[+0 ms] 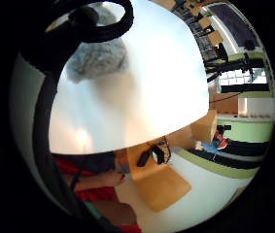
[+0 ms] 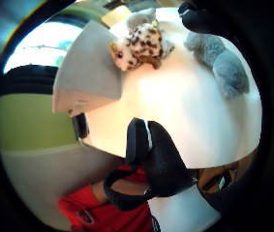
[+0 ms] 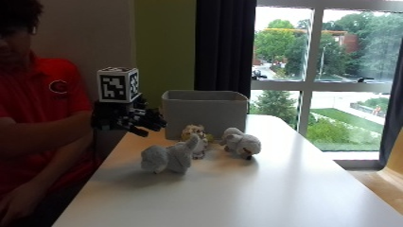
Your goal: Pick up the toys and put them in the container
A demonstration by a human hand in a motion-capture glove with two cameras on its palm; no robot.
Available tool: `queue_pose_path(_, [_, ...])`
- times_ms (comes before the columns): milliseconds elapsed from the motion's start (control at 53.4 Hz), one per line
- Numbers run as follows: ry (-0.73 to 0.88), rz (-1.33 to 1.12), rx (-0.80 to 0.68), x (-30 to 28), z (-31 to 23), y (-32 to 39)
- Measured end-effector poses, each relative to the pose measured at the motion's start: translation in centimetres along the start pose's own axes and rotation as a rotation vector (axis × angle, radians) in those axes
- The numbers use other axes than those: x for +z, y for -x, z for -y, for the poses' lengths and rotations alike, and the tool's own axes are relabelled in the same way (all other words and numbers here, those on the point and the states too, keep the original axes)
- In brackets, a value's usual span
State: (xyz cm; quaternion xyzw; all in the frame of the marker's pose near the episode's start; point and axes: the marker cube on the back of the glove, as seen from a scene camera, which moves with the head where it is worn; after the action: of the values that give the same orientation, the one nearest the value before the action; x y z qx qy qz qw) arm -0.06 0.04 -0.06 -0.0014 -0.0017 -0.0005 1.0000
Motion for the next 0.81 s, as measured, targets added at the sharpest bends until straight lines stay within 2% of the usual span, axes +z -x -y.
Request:
queue_pose_path(449, [-0.016,-0.001,-0.004,-1.1,0.8,-0.2])
queue_pose_path(805, [-0.032,0.037,0.02,-0.6,6.0,-2.0])
